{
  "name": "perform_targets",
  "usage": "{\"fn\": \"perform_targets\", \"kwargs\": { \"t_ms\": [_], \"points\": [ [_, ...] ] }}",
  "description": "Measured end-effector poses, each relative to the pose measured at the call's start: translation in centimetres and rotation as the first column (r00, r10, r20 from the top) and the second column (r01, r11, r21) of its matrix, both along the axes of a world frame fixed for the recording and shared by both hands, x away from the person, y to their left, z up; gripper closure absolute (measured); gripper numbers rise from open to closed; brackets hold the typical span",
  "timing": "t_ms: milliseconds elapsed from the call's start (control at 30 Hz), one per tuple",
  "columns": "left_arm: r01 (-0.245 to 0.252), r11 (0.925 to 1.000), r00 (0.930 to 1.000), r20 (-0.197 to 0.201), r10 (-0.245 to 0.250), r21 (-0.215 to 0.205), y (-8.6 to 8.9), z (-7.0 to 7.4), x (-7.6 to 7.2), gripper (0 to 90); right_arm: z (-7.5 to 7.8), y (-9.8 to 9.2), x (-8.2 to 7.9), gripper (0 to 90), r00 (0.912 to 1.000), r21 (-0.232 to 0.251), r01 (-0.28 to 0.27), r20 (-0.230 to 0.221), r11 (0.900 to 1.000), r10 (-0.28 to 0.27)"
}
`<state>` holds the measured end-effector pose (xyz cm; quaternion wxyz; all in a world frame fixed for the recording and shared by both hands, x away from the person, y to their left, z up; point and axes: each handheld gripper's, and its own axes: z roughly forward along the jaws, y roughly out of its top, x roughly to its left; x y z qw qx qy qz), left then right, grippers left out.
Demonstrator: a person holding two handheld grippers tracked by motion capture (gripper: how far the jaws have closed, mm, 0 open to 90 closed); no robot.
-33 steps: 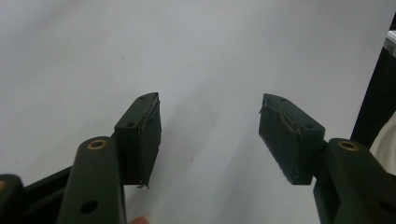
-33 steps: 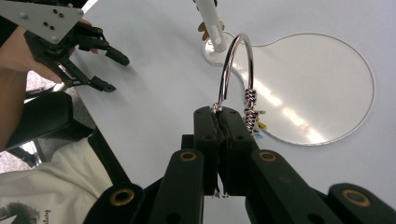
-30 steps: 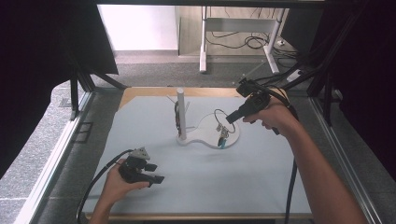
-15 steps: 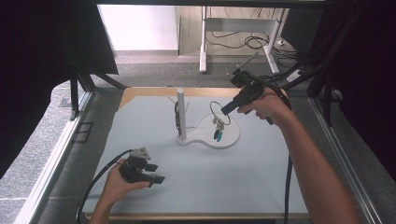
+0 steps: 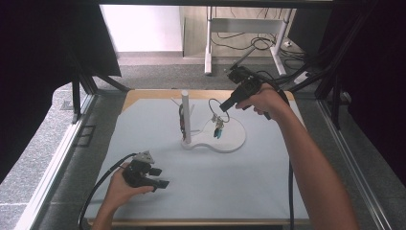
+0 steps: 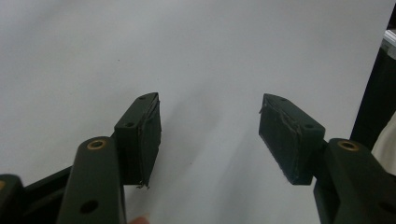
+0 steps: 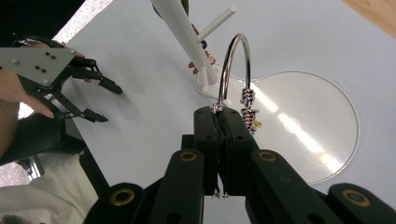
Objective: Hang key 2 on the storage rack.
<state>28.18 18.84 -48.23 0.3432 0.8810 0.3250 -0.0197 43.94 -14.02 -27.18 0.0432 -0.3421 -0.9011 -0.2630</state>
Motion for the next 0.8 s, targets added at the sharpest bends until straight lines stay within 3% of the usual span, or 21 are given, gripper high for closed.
{"fn": "perform_targets", "kwargs": {
  "t_ms": [233,800],
  "points": [
    [0.000,1.0000,1.0000,0.000,0.000,0.001,0.1,0.1,0.0,39.2,0.1,0.9,0.7,86.8,1.0000,-0.001,-0.003,0.002,1.000,0.003],
    [0.004,0.9998,1.0000,-0.005,-0.005,-0.018,0.0,0.1,0.1,39.2,-1.3,3.1,2.4,86.7,0.9999,-0.029,0.004,-0.015,1.000,-0.004]
  ]
}}
